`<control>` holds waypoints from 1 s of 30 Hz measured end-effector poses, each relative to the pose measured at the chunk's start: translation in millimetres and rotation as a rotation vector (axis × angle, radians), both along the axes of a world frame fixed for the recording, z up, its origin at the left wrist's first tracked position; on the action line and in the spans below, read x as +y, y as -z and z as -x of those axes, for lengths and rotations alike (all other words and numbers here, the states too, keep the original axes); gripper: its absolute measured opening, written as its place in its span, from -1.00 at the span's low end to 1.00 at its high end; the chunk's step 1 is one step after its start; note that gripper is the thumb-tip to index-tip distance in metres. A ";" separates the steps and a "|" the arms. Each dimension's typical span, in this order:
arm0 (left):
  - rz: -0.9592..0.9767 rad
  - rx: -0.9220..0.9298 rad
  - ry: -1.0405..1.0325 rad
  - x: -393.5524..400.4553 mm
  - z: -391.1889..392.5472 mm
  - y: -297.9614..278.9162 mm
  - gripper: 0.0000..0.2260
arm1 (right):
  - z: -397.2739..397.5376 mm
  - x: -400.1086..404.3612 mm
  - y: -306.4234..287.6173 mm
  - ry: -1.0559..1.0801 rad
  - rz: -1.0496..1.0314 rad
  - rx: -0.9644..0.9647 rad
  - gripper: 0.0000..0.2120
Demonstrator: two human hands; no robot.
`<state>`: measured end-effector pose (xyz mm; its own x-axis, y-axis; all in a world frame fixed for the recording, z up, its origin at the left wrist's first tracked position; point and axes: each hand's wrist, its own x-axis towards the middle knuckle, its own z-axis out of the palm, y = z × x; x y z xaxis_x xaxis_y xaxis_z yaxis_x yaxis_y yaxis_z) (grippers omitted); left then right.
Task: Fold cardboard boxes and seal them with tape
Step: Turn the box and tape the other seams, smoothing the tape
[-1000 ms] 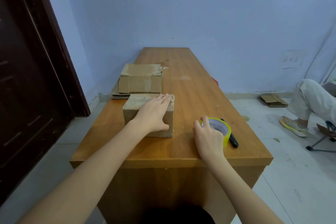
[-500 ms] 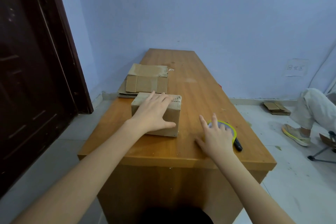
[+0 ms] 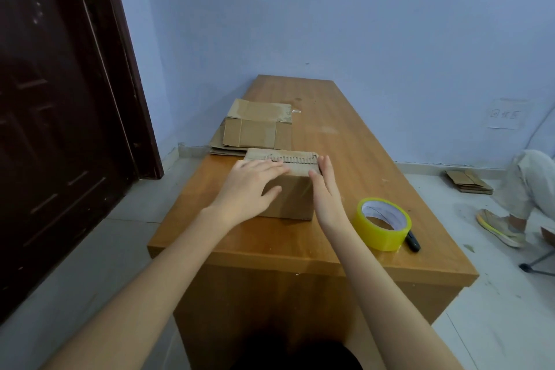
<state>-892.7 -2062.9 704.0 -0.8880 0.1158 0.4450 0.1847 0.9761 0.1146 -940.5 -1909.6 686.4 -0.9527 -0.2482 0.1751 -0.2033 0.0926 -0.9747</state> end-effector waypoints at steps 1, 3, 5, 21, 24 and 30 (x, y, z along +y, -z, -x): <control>-0.016 0.001 0.008 -1.3 0.8 0.1 -0.61 | 3.4 -0.3 1.7 0.008 0.014 -0.009 -0.49; -0.040 -0.022 0.027 -4.1 2.5 -1.2 -0.62 | 11.0 -1.9 0.6 0.028 0.026 -0.022 -0.50; -0.083 -0.053 0.054 -6.8 3.0 -3.0 -0.63 | 16.8 -3.9 -4.6 0.034 0.022 -0.068 -0.51; -0.068 -0.044 0.037 -17.7 5.8 6.1 -0.46 | 19.5 -3.8 -9.5 -0.036 -1.002 0.840 -0.55; -0.177 -0.050 -0.009 -22.4 1.5 3.2 -0.48 | 20.3 3.8 -14.4 -0.080 -0.957 0.839 -0.60; -0.051 -0.022 0.051 -31.4 -13.5 16.5 -0.39 | 23.2 14.8 -23.2 -0.119 -0.837 0.712 -0.75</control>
